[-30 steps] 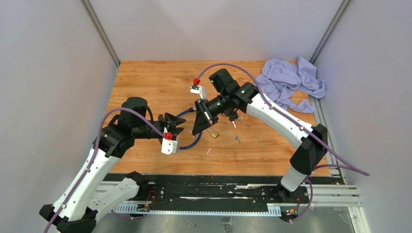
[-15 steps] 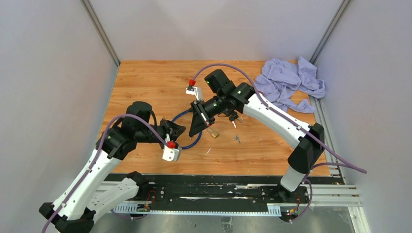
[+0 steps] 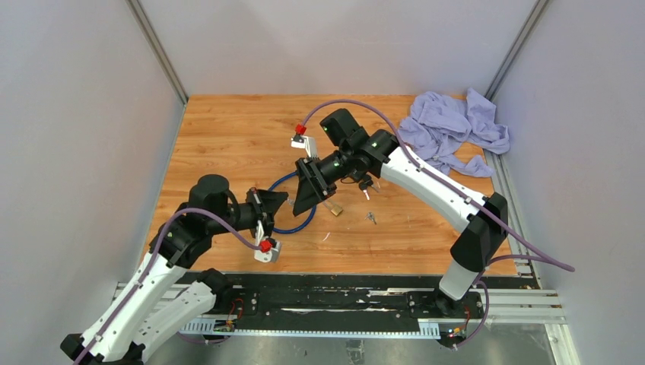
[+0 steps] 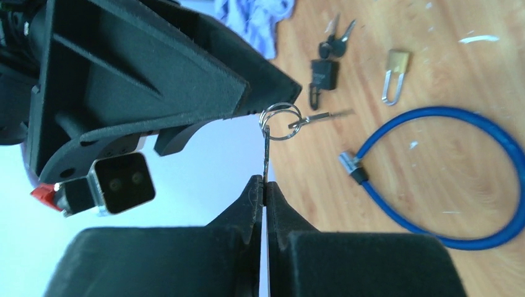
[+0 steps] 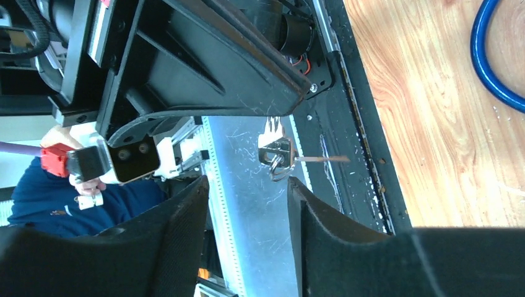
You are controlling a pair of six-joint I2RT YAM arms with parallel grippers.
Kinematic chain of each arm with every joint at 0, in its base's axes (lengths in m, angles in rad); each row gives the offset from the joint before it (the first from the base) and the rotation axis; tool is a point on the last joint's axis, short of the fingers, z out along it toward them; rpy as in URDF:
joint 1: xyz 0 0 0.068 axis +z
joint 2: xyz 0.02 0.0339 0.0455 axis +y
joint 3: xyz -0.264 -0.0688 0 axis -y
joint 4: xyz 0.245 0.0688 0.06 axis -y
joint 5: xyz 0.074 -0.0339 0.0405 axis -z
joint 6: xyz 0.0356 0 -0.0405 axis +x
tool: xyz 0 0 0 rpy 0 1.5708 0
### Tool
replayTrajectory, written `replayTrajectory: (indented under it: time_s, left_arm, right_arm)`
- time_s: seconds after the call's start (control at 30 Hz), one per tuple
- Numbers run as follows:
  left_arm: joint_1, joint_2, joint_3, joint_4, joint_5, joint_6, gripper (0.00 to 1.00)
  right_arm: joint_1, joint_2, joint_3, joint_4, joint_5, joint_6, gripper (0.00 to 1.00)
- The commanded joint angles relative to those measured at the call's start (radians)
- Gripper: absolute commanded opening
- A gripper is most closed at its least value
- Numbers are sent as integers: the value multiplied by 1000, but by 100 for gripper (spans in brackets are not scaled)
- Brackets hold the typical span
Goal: Unlock with the key
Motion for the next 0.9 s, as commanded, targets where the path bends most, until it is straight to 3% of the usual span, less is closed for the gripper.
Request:
replayTrajectory:
  time_s: [0.0, 0.1, 0.23, 0.57, 0.87]
  left_arm:
    - [-5, -77, -97, 350, -65, 28, 0]
    - [-5, -107, -155, 506, -71, 63, 0]
    - [-5, -140, -229, 674, -35, 155, 0]
    - [-5, -135, -257, 683, 10, 456, 0]
    - [-5, -132, -256, 683, -11, 465, 0]
  right_arm:
    - [-23, -29, 37, -8, 9, 19, 52]
    - [-91, -75, 22, 31, 18, 56, 52]
    - [-147, -134, -80, 220, 0, 182, 52]
    - [-160, -140, -133, 511, -39, 354, 46]
    - [-158, -161, -284, 843, -81, 558, 37]
